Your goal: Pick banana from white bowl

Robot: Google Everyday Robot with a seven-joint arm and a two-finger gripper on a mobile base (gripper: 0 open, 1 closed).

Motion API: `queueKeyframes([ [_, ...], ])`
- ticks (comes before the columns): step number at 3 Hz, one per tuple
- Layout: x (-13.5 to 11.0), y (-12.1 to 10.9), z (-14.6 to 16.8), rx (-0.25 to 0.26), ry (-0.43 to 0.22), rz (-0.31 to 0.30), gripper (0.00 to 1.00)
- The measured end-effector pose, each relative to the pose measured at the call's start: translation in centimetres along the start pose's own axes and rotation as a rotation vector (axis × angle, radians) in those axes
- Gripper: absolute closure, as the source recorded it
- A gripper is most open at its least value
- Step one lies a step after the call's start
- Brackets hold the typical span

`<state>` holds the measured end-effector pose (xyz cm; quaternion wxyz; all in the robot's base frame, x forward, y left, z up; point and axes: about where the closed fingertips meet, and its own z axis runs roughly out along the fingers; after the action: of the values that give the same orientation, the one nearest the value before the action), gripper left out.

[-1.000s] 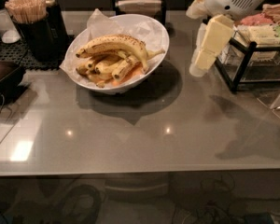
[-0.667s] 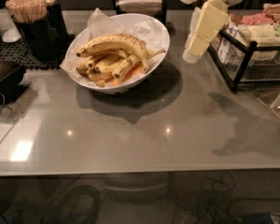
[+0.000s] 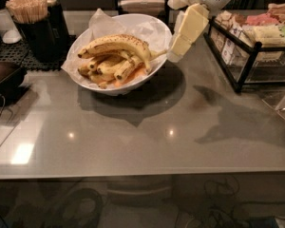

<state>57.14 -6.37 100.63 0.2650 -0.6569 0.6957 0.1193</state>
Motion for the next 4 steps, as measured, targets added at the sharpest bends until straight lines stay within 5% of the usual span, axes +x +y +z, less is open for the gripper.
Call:
queueKeyframes([
  [3, -5.4, -4.8, 9.8, -0.1, -0.013, -0.033, 0.0],
  [4, -5.6, -4.9, 9.9, -0.099, -0.015, -0.035, 0.18],
])
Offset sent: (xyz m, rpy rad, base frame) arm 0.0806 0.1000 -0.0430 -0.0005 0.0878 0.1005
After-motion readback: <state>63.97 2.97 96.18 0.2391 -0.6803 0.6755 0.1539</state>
